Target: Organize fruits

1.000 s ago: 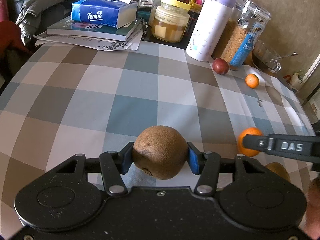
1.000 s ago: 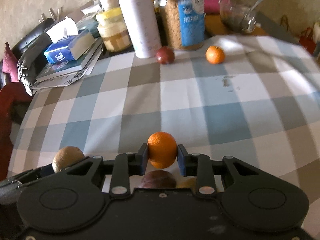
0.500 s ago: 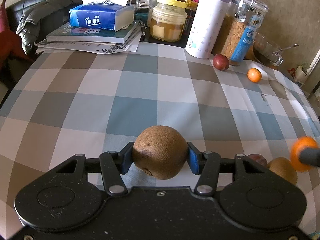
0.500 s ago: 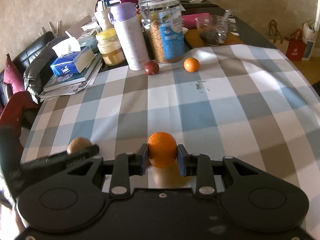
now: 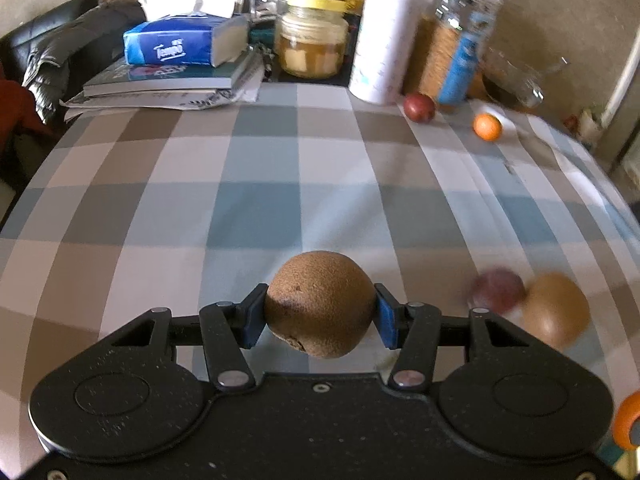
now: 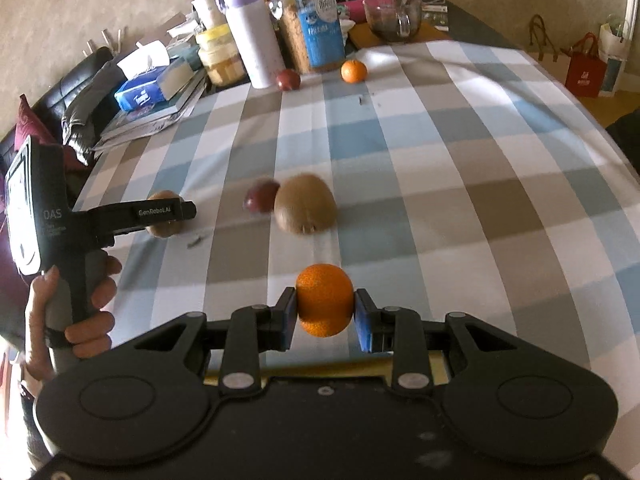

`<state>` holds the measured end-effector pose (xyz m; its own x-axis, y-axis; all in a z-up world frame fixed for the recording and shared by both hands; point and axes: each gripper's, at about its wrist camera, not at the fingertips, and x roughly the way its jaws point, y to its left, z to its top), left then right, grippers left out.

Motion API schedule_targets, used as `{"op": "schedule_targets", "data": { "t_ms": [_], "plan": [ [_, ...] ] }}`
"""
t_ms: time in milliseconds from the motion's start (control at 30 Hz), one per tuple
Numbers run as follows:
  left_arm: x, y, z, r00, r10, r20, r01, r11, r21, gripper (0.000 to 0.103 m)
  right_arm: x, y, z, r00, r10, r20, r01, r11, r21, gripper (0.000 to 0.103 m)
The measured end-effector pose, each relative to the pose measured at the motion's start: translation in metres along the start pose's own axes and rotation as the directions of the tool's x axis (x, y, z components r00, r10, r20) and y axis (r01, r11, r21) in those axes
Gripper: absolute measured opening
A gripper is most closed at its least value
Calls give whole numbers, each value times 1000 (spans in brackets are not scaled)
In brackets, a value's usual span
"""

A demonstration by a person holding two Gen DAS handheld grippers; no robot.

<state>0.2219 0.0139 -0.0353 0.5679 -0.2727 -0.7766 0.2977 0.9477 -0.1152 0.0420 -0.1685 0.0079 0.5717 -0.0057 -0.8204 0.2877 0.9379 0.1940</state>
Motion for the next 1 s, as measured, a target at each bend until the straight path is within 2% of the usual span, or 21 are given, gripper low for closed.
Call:
{"op": "schedule_targets", "data": {
  "t_ms": [200,400,533,767,867,1000],
  "plan": [
    [-16,-17,-19,998,38,-42,-35,997,69,59,-6,-11,-17,999,36,3,-36,999,5,31],
    [-26,-28,-27,992,43,-114,-37,998,58,59,-16,-20,-24,998,62,31,-62,998,7,31],
    [-45,-38,-29,993,83,-86,-77,995,69,58,-27,-27,-30,993,69,91,-68,998,-16,31],
    [-92,-59,-34,995,92,-34,-89,992,91,59,-44,-42,-37,985,125,119,-123,992,-24,31],
    [-111,-70,-41,997,72,-36,-68,993,99,59,-53,-48,-42,982,136,131,-134,991,-24,31],
    [-131,-85,-55,997,6,-76,2,995,98,58,-66,-54,-51,979,152,139,-149,988,-34,31]
  ]
}}
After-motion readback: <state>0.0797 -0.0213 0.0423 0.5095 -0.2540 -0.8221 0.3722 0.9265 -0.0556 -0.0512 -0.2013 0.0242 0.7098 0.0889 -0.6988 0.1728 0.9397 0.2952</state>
